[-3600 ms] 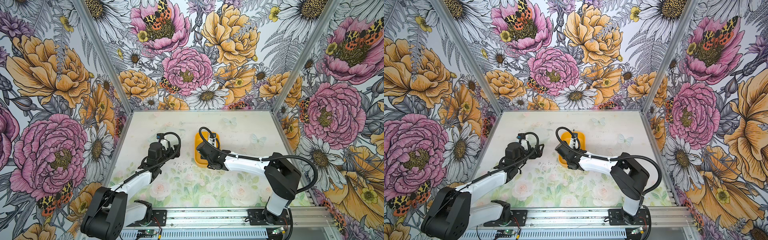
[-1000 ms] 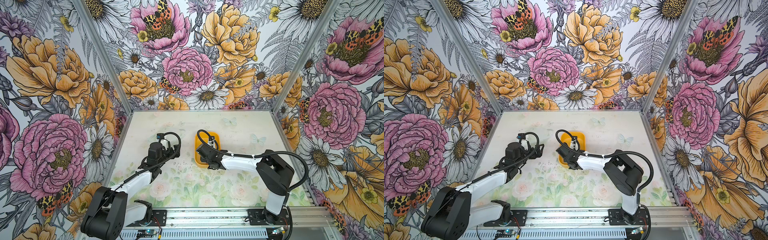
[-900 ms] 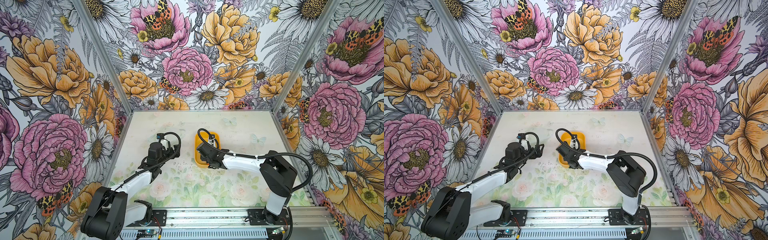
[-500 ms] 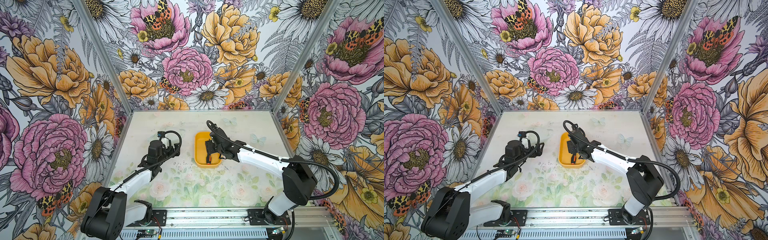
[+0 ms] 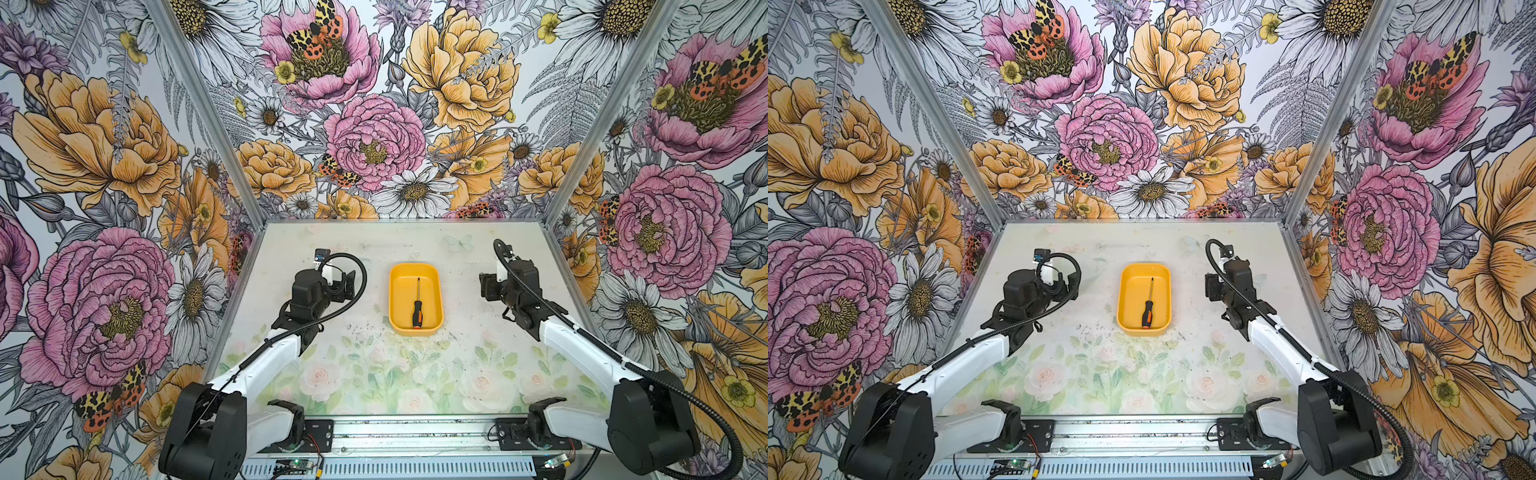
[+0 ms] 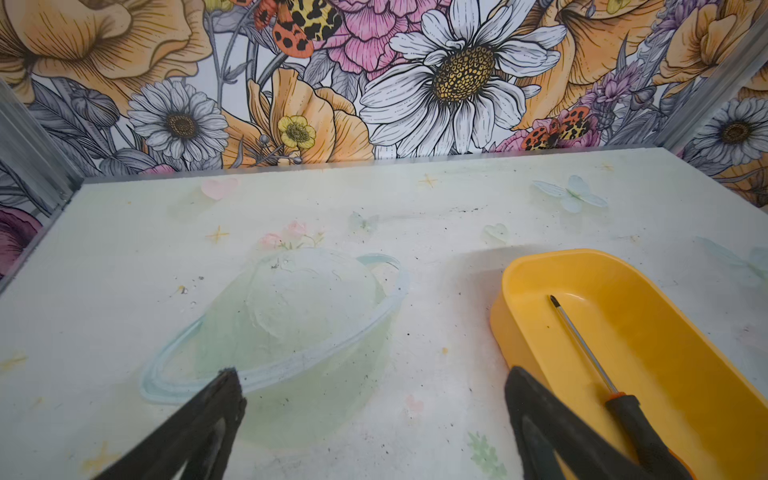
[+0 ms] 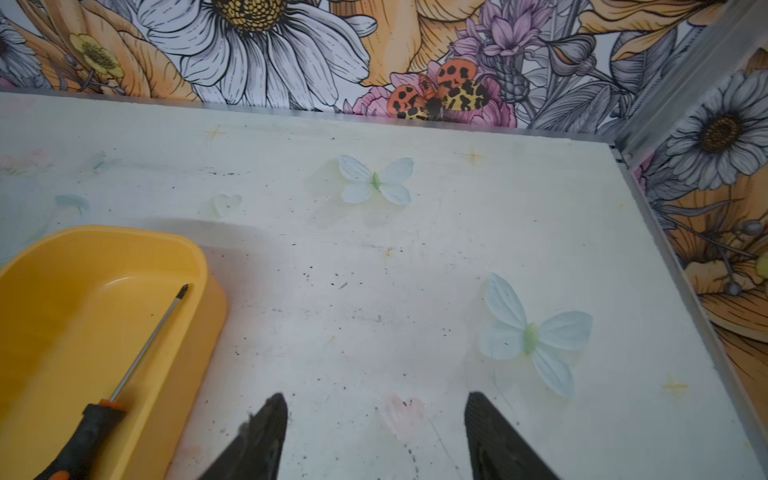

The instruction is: Put the screwdriver in the bin

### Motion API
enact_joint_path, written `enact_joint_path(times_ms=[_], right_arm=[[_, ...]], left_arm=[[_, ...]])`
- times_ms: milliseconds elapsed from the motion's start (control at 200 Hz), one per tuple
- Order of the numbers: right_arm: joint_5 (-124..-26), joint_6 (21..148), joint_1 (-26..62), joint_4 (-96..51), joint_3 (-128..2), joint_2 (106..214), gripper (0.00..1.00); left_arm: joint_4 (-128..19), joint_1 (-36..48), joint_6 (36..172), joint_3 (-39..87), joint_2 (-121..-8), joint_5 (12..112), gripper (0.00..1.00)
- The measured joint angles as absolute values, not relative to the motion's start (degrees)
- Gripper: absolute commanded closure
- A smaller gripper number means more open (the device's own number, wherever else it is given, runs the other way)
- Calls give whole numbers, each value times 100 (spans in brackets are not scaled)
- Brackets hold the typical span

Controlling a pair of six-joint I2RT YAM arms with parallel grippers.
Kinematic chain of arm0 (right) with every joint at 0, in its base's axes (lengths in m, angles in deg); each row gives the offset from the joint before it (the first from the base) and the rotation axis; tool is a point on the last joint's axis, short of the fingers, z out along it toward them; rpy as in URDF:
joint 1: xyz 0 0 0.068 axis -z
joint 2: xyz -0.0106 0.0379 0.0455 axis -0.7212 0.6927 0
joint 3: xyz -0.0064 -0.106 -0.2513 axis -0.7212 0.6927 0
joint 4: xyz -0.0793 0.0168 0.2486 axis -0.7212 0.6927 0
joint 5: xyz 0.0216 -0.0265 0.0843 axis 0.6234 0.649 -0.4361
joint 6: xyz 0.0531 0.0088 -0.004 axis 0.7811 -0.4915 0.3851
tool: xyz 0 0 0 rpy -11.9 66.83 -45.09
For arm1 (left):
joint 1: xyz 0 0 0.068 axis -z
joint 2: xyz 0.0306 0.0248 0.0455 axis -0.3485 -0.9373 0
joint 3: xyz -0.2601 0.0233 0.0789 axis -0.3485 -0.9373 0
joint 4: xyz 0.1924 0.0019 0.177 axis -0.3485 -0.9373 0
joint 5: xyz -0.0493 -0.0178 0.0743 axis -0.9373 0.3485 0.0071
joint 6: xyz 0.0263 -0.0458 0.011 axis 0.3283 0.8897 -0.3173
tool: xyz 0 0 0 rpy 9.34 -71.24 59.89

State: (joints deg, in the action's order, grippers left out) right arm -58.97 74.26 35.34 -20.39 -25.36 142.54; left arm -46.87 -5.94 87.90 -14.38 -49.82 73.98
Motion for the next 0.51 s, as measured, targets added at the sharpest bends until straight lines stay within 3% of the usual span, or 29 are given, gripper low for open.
enact_joint_path(times_ms=[185,505], right_arm=[[-5578,7326,4203,-3069,-1857,14318,31],[-5388,7125,4343,-5208,-880,14851,31]], left_arm=[[-4329,-1195,8606,-1438,-5156,7407,1],[-3420,-1905,8543,-1772,-5447,7241,1]])
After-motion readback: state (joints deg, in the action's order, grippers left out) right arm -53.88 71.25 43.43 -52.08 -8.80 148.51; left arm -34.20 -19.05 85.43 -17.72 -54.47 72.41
